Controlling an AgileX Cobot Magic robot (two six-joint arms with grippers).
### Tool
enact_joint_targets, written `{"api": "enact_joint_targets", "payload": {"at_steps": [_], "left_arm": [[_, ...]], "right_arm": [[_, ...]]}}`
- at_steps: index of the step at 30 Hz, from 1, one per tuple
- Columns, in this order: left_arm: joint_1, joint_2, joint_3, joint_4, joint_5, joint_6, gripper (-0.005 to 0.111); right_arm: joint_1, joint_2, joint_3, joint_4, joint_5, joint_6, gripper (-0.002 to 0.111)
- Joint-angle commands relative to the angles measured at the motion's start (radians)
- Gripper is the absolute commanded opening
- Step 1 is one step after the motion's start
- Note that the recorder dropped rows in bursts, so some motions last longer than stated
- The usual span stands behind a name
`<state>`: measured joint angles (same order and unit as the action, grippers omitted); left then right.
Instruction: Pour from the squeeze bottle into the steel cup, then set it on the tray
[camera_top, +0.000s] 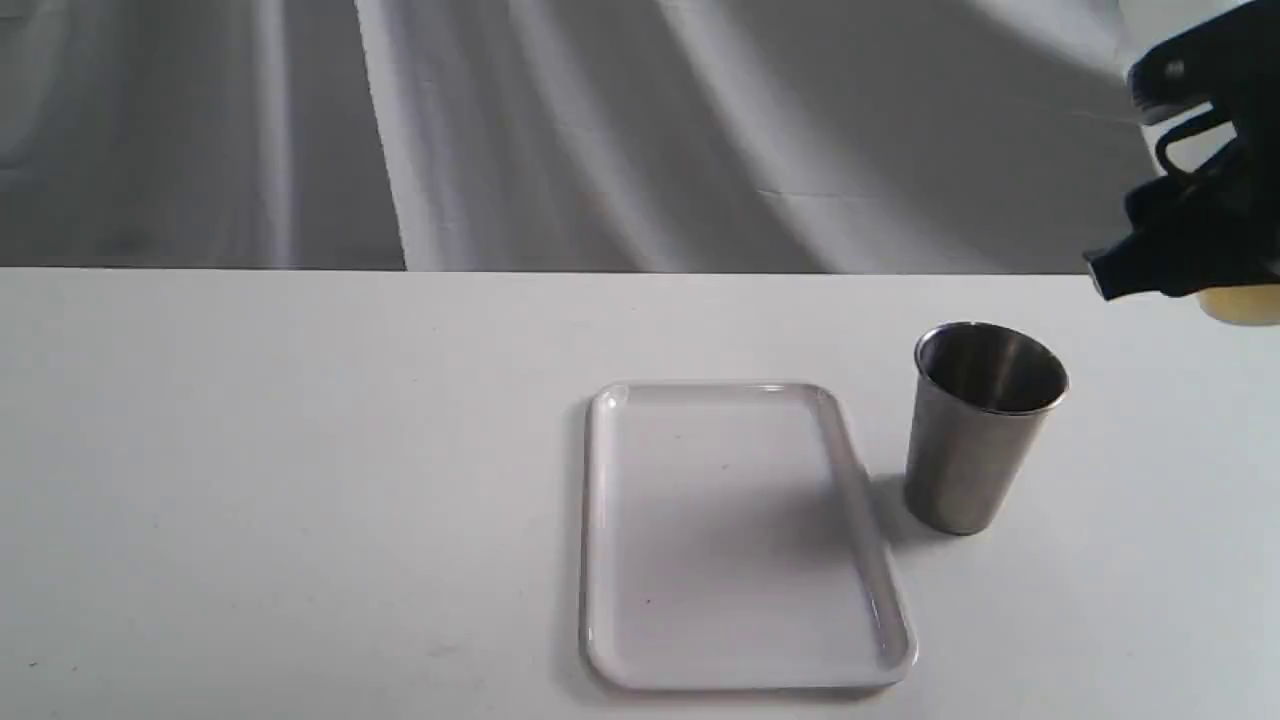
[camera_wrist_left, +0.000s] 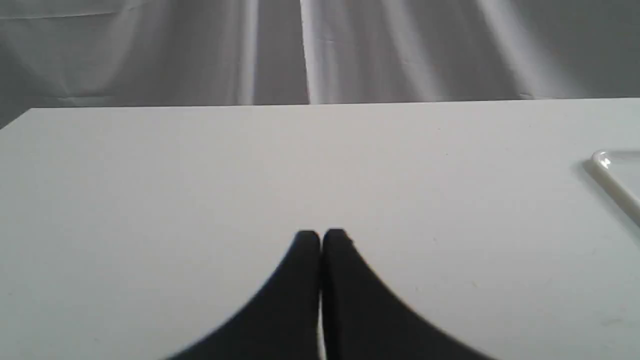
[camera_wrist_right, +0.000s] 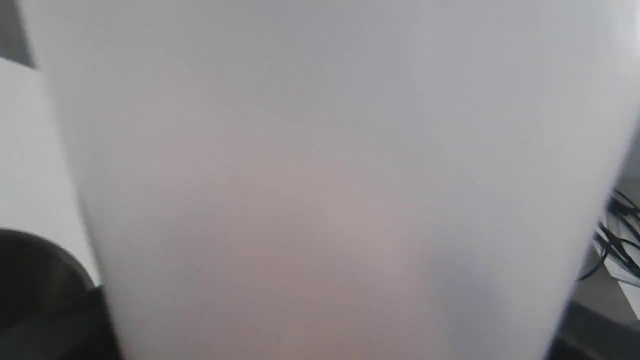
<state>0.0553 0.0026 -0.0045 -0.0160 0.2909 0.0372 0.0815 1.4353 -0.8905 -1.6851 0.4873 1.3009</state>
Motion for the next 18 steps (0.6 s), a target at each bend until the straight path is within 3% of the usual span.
{"api": "enact_joint_targets", "payload": {"at_steps": [1,18], "left_arm": [[-0.008,-0.003,0.004,-0.001,-0.009,-0.001,0.000],[-0.008,-0.003,0.004,-0.001,-0.009,-0.003,0.000]], "right_arm": [[-0.010,-0.012,0.032,-0.035,0.039,0.001,0.000],[-0.061,-0.012,0.086,-0.059,0.120,0.001,0.000]]}}
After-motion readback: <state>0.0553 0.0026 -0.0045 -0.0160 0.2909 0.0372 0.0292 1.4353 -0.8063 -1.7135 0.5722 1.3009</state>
